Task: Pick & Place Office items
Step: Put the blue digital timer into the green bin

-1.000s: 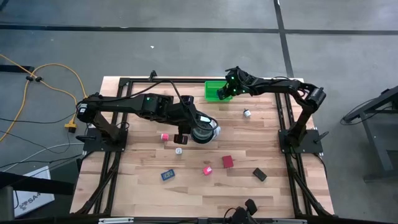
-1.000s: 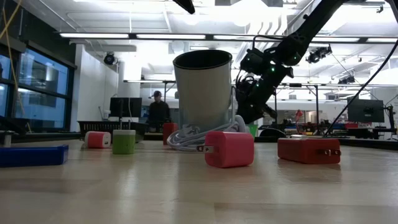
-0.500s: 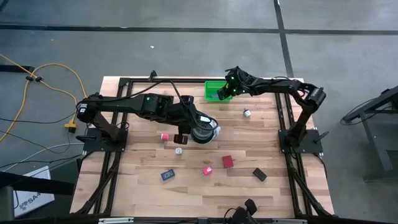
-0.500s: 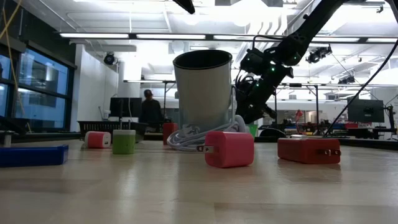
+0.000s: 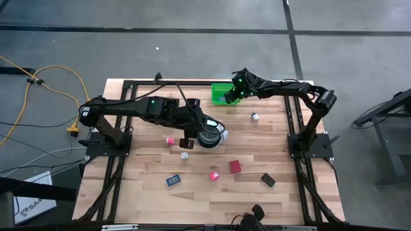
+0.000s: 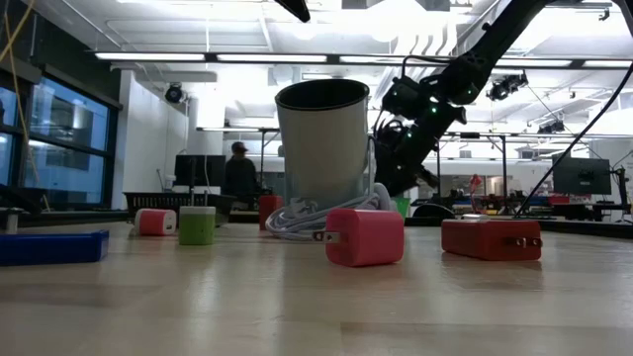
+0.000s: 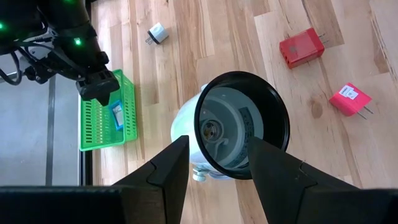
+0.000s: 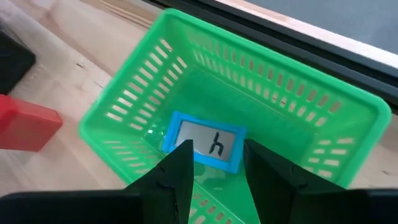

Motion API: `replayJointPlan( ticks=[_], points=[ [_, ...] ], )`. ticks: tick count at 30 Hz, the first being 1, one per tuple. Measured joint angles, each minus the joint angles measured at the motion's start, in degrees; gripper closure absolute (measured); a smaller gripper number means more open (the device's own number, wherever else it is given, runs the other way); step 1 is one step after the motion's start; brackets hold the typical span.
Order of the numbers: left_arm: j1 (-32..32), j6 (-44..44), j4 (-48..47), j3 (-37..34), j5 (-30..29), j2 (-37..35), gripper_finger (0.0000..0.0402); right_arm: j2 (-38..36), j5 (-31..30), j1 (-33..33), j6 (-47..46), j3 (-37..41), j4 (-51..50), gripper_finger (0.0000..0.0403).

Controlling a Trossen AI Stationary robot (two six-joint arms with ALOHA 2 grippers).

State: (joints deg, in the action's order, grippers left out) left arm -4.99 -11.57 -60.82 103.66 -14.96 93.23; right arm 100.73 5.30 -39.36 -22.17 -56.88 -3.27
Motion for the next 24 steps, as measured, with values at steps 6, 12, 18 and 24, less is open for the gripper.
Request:
replayJointPlan(
  ticks=[6,12,18,24],
  points=[
    [0.0,0.0,0.0,0.0,0.0,0.0,0.0246,-0.9,5.2,0.0,4.6,0.0,2.7,0.0278],
    [0.0,0.5,0.0,0.0,0.0,0.0,0.0246,-4.4,5.4,0.1,10.9,0.0,2.2,0.0278],
    [0.0,1.0,0.0,0.0,0.0,0.0,0.0246,-10.1,5.2,0.1,13.9,0.0,-1.0,0.0278],
    [0.0,1.1,0.0,0.0,0.1,0.0,0.0246,-15.2,5.2,0.8,15.5,0.0,-5.5,0.0278]
  ],
)
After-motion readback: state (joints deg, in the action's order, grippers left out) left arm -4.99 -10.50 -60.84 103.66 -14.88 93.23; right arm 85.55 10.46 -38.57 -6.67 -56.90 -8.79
